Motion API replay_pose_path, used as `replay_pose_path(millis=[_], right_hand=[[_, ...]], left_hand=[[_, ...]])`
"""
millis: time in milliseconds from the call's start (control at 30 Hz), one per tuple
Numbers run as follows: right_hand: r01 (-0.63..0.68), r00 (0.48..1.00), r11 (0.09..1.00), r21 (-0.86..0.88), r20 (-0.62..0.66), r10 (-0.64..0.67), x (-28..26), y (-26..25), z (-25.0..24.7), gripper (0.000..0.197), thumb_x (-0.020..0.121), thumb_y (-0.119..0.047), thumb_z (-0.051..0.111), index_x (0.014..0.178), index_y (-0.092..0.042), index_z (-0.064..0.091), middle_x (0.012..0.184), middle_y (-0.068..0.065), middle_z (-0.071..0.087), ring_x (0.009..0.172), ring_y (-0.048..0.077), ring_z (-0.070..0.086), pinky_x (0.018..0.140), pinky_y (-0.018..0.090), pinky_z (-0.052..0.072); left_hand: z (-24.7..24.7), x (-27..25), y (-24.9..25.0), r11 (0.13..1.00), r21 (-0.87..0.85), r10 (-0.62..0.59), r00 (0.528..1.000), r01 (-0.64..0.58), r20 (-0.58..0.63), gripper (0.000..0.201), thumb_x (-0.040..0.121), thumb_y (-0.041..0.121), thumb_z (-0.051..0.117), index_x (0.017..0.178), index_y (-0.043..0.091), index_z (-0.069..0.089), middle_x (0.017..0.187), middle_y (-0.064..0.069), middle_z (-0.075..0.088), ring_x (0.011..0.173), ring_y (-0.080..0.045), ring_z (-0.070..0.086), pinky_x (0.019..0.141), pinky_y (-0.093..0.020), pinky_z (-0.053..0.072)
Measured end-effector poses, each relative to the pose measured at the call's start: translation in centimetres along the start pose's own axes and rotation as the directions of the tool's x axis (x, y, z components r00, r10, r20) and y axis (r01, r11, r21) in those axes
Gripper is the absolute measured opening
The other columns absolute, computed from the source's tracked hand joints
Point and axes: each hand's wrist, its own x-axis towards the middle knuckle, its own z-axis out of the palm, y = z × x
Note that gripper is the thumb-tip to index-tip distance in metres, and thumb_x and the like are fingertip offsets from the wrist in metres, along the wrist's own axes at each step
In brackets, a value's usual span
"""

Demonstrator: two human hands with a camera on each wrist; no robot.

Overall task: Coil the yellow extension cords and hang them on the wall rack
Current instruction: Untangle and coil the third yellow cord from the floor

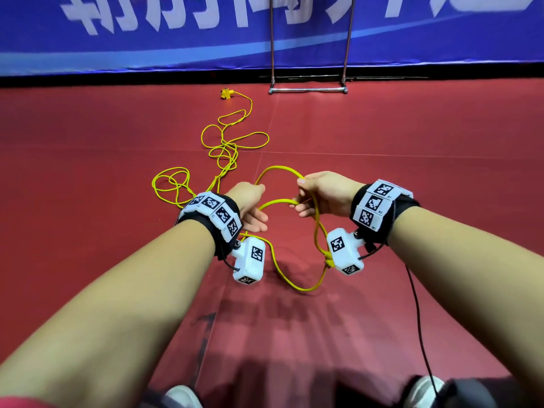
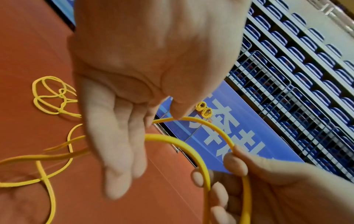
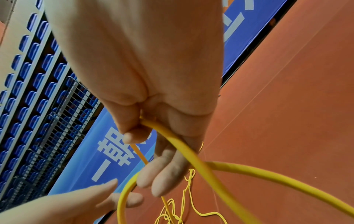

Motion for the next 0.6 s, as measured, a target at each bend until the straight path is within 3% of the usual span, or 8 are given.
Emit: replay_pose_path(millis=[67,167,267,367,433,467,533,600], right_hand=[[-0.029,1.0,0.998,0.049,0.01,0.028,0.1,0.3,-0.1,0.035,0.106,-0.021,0.037,0.074,-0.009,0.046,0.078,0.016,0.059,0.071,0.028,0.063,0.062,0.034,0.059],[-0.059,0.998,0.992,0.116,0.013,0.058,0.1,0.5,-0.3,0.037,0.106,-0.021,0.036,0.073,-0.009,0.047,0.078,0.016,0.061,0.072,0.029,0.065,0.067,0.038,0.06],[-0.095,0.993,0.983,0.155,-0.053,0.104,0.5,0.9,-0.6,0.037,0.106,-0.02,0.034,0.075,-0.008,0.05,0.075,0.012,0.059,0.064,0.025,0.066,0.063,0.036,0.06],[-0.133,0.96,0.98,0.15,-0.227,0.165,0.9,1.9,-1.8,0.031,0.106,-0.017,0.033,0.081,-0.012,0.05,0.063,0.006,0.049,0.042,0.015,0.058,0.051,0.032,0.058],[-0.133,0.928,0.978,0.163,-0.326,0.181,1.2,3.0,-2.8,0.029,0.104,-0.01,0.03,0.082,-0.017,0.047,0.056,0.005,0.045,0.036,0.015,0.05,0.053,0.035,0.057],[-0.146,0.91,0.977,0.158,-0.365,0.195,1.2,3.6,-3.2,0.031,0.102,-0.007,0.026,0.08,-0.019,0.045,0.056,0.006,0.044,0.037,0.016,0.049,0.056,0.037,0.056],[-0.195,0.882,0.973,0.123,-0.412,0.229,1.0,5.0,-3.8,0.031,0.099,-0.004,0.022,0.08,-0.019,0.043,0.06,0.008,0.045,0.043,0.021,0.052,0.06,0.04,0.054],[-0.266,0.868,0.963,0.04,-0.424,0.257,0.7,6.7,-4.1,0.029,0.097,0.0,0.024,0.085,-0.017,0.045,0.063,0.01,0.047,0.051,0.024,0.057,0.063,0.041,0.052]], left_hand=[[-0.2,-0.1,0.1,0.999,-0.022,-0.037,0.995,0.039,0.089,0.048,0.104,0.049,0.029,0.134,0.012,0.037,0.084,-0.018,0.067,0.061,-0.031,0.069,0.047,-0.036,0.058],[-0.3,0.4,0.1,0.993,-0.106,-0.031,0.995,0.041,0.098,0.036,0.103,0.044,0.04,0.105,0.009,0.05,0.088,-0.015,0.064,0.073,-0.029,0.064,0.065,-0.045,0.057],[-0.3,0.8,0.4,0.982,-0.186,0.034,0.999,-0.039,-0.028,0.03,0.099,0.038,0.051,0.088,0.01,0.054,0.081,-0.011,0.06,0.064,-0.023,0.057,0.057,-0.04,0.057],[-0.8,1.1,0.8,0.96,-0.22,0.12,0.962,-0.176,-0.245,0.013,0.093,0.019,0.061,0.089,0.009,0.055,0.074,-0.01,0.052,0.059,-0.021,0.052,0.054,-0.04,0.057],[-1.2,1.1,1.0,0.928,-0.278,0.155,0.936,-0.248,-0.317,0.006,0.091,0.005,0.056,0.094,0.011,0.053,0.076,-0.009,0.052,0.058,-0.021,0.054,0.049,-0.037,0.056],[-1.4,1.2,1.0,0.91,-0.307,0.169,0.926,-0.278,-0.337,0.013,0.09,0.0,0.051,0.092,0.013,0.054,0.078,-0.009,0.053,0.058,-0.02,0.055,0.044,-0.034,0.055],[-1.5,1.4,1.2,0.88,-0.344,0.202,0.912,-0.329,-0.356,0.025,0.09,-0.005,0.04,0.088,0.016,0.054,0.083,-0.007,0.053,0.057,-0.02,0.057,0.04,-0.032,0.054],[-1.3,1.1,1.5,0.857,-0.364,0.243,0.909,-0.365,-0.339,0.028,0.092,-0.006,0.034,0.096,0.014,0.054,0.086,-0.006,0.053,0.055,-0.02,0.057,0.041,-0.032,0.054]])
